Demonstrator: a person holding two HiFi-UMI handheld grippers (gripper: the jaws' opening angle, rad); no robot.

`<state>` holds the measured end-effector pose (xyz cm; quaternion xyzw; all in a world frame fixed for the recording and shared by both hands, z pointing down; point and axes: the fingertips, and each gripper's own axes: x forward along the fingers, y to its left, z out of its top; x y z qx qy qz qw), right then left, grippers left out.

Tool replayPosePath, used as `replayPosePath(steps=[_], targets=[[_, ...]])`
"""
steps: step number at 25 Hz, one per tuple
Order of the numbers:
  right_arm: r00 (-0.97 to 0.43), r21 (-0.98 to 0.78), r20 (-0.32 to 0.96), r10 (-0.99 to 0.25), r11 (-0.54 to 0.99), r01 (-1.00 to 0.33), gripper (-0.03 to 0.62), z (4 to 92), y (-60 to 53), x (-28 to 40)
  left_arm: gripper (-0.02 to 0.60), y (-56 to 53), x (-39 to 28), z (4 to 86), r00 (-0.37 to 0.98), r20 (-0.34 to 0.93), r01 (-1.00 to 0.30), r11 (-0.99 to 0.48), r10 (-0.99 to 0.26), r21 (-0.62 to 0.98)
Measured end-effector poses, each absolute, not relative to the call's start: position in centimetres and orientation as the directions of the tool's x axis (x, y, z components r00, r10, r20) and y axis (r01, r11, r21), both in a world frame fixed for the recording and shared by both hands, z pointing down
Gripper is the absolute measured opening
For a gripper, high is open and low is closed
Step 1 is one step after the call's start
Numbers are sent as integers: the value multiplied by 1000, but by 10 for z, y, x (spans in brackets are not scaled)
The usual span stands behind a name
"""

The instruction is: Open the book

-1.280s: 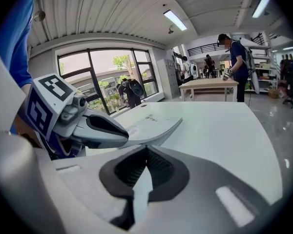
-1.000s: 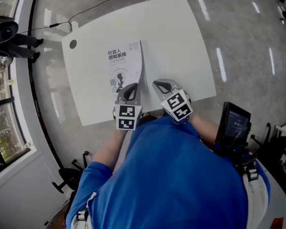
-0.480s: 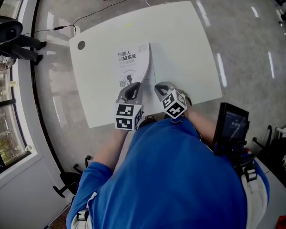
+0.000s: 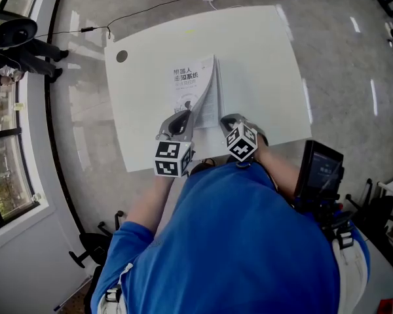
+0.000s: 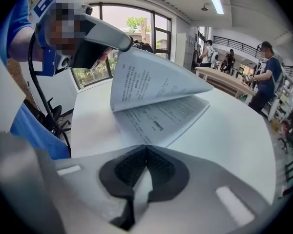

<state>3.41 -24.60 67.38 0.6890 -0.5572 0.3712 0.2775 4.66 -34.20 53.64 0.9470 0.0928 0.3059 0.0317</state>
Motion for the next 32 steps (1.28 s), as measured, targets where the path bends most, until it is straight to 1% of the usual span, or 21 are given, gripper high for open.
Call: replayPosePath(steps=[6, 15, 19, 26, 32], targets=[[112, -13, 837, -535, -224, -974, 3, 676, -251, 30, 12, -377, 33, 536, 813, 563, 106, -988, 149, 109], [119, 4, 853, -507, -222, -975, 3, 673, -255, 36, 12, -442, 10, 545, 814, 580, -35, -991, 46, 128], [131, 17, 859, -495, -227, -974, 3, 677, -271, 16, 12, -476, -21, 558, 810, 586, -77, -989, 14, 130], [138, 26, 867, -480, -232, -972, 3, 679, -266, 19, 12, -504, -37, 579, 787, 615, -169, -976, -47, 141], [143, 32, 870, -472, -235, -972, 3, 678, -263, 21, 12, -519, -48, 591, 767, 637, -211, -969, -81, 130]])
